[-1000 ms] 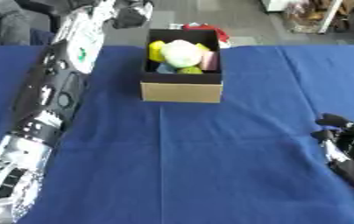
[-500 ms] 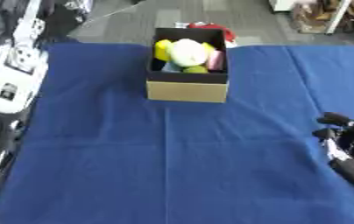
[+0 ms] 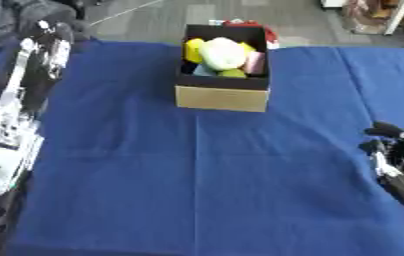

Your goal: Pick up objects on the table and place them in the box.

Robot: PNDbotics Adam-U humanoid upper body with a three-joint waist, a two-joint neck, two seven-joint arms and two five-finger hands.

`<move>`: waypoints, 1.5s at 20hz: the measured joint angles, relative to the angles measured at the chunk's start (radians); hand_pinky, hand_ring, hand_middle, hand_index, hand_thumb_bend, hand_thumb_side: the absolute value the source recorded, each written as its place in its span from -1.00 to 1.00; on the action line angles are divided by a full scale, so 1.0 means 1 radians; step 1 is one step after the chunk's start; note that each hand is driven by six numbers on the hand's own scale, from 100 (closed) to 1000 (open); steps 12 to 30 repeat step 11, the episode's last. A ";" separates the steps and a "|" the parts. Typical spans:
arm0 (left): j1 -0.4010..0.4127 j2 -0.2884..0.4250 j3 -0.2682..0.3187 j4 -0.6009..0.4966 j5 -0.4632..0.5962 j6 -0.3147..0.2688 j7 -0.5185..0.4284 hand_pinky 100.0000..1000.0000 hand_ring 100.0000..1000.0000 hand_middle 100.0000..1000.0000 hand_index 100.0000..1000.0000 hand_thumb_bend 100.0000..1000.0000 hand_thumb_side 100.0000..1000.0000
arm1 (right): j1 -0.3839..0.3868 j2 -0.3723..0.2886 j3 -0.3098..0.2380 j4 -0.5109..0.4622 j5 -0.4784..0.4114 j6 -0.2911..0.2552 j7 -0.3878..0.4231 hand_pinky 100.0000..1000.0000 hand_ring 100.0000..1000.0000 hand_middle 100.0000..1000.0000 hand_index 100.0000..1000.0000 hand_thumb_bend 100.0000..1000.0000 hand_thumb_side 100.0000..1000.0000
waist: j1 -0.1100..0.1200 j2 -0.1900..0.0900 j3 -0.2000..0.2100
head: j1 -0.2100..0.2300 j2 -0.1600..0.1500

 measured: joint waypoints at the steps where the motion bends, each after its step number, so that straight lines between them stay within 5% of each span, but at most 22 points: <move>1: 0.014 -0.013 0.004 0.000 0.006 0.005 -0.003 0.40 0.37 0.34 0.66 -1.00 0.42 | 0.000 0.001 0.000 -0.001 0.000 0.000 0.000 0.46 0.24 0.41 0.64 -1.00 -0.47 | 0.000 0.000 0.000 | 0.002 0.003; 30: 0.053 -0.060 0.002 0.014 0.025 0.046 -0.019 0.39 0.33 0.32 0.65 -1.00 0.47 | 0.005 0.002 0.000 -0.001 0.000 0.001 -0.001 0.45 0.24 0.41 0.64 -1.00 -0.47 | 0.000 0.000 0.000 | 0.013 0.012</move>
